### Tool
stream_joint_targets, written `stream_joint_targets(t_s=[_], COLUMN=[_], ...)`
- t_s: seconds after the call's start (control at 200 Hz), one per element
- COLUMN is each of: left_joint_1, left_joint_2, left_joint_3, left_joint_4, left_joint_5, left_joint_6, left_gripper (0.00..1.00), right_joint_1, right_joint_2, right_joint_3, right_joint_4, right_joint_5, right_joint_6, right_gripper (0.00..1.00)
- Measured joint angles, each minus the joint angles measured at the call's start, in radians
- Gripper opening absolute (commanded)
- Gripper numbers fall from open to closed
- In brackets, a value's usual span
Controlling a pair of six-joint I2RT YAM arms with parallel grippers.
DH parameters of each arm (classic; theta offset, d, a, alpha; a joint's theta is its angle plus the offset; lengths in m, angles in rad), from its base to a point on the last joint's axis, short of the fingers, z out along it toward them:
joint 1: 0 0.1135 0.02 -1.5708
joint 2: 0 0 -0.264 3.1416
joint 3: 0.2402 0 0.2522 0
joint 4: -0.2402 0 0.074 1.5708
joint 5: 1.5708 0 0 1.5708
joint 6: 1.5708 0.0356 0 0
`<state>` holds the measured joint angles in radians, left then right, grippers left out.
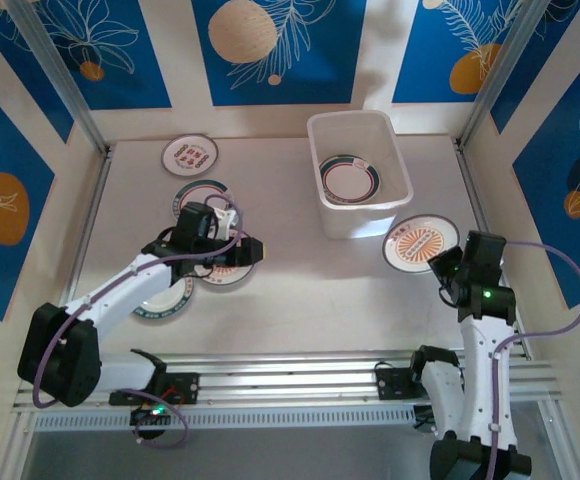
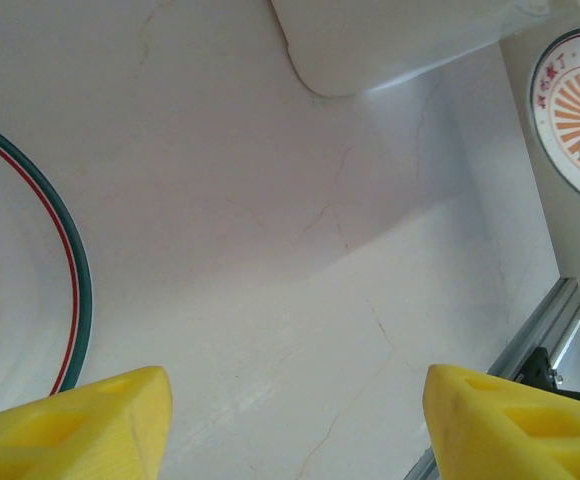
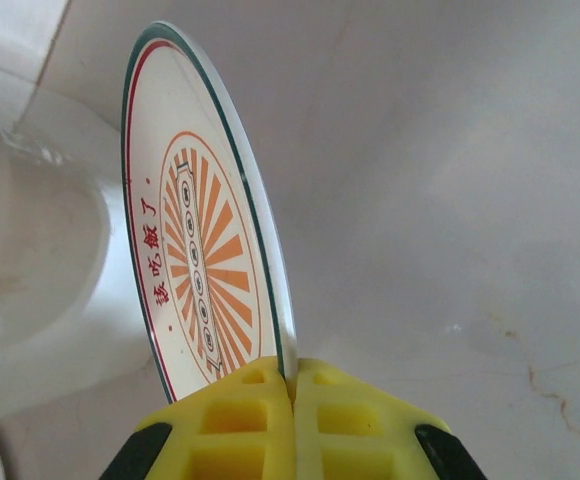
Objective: Place the plates into the plastic bin on the countertop
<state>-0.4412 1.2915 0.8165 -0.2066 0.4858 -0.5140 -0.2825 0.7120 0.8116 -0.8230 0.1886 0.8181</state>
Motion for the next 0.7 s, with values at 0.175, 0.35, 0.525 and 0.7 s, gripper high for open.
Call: stream_joint_targets(t_s=[0.175, 0.35, 0.525, 0.7], left_joint_1=[0.007, 0.008, 0.008, 0.008], left_joint_2=[0.015, 0.046, 0.069, 0.086], left_joint_3=[0.026, 0.055, 0.098, 0.129], left_joint_4=[-0.003, -0.004, -0.004, -0.003], left_joint_5=[0.000, 0.004, 0.004, 0.005], left_joint_6=[0.000, 0.000, 0.000, -0.003], left_gripper=[0.68, 0.68, 0.68, 0.68], right_joint_1=[-0.059, -0.069, -0.069, -0.035], right_joint_2=[0.007, 0.017, 0.045, 0.118], right_joint_3=[0.080, 0.170, 0.263, 0.347], right_joint_4=[0.003, 0.004, 0.022, 0.090], right_joint_5=[-0.025, -0.037, -0.043, -0.058], right_joint_6=[-0.031, -0.051, -0.058, -0.052], right_gripper=[0.00, 0.00, 0.00, 0.00])
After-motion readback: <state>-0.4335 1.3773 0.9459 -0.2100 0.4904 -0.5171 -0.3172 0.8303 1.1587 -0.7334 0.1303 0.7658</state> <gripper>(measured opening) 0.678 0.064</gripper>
